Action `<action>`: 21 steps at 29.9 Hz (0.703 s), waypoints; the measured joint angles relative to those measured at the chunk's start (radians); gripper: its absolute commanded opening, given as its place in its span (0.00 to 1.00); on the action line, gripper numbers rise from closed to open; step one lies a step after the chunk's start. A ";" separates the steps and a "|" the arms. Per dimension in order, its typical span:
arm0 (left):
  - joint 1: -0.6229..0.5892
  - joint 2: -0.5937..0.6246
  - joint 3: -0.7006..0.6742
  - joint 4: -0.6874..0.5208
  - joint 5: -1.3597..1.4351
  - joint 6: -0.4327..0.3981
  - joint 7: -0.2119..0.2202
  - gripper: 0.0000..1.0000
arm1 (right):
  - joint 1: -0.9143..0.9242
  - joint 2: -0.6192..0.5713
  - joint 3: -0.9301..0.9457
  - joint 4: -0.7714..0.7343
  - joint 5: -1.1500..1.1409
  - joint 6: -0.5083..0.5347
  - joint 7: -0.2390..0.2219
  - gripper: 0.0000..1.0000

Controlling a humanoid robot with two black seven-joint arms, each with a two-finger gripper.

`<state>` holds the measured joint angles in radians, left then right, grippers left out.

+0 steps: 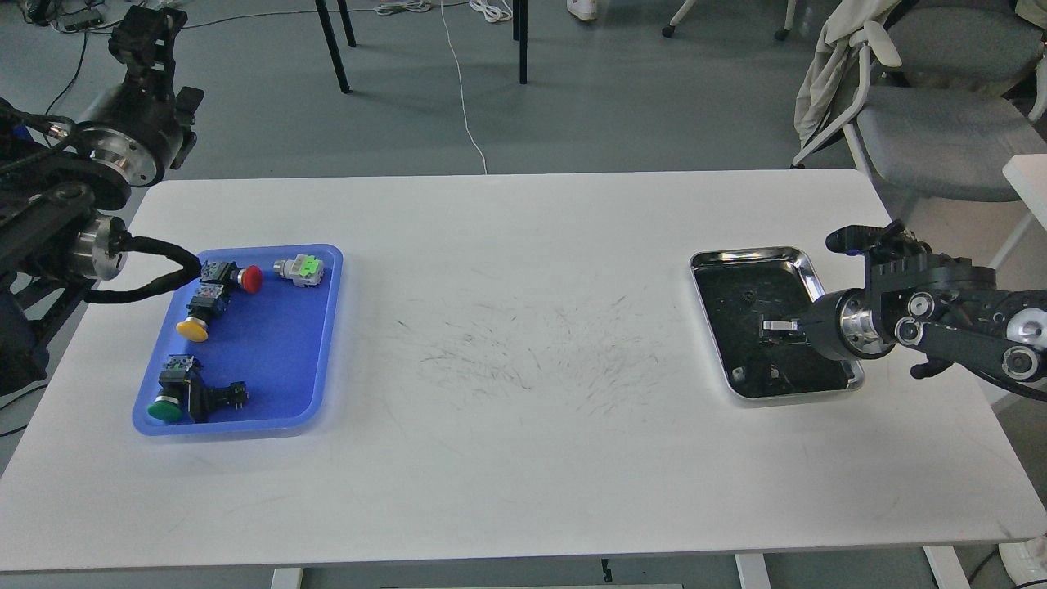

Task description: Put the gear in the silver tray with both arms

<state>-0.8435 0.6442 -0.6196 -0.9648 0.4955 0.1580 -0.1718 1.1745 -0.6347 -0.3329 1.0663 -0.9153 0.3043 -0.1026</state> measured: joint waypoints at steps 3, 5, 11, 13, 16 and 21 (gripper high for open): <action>0.000 0.000 0.000 0.001 0.000 0.000 0.000 0.98 | 0.003 -0.009 0.013 0.003 0.005 0.004 0.001 0.95; 0.000 0.001 0.000 0.001 0.000 0.000 0.000 0.98 | 0.005 -0.016 0.038 0.004 0.008 0.005 0.001 0.95; 0.001 0.002 0.001 0.003 0.000 0.000 0.001 0.98 | 0.005 -0.071 0.274 0.002 0.016 0.006 0.001 0.95; 0.001 0.002 0.001 0.003 0.000 0.000 0.002 0.98 | -0.002 -0.076 0.397 -0.008 0.033 0.000 0.002 0.95; 0.001 0.001 -0.002 0.005 -0.001 0.004 0.004 0.98 | -0.027 -0.064 0.614 -0.048 0.140 -0.009 0.011 0.95; -0.001 -0.029 -0.004 0.005 -0.007 0.036 0.010 0.98 | -0.073 -0.011 0.926 -0.084 0.387 -0.033 0.035 0.95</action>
<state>-0.8444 0.6155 -0.6237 -0.9601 0.4888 0.1936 -0.1615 1.1014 -0.6454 0.5935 0.9820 -0.5279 0.2716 -0.0680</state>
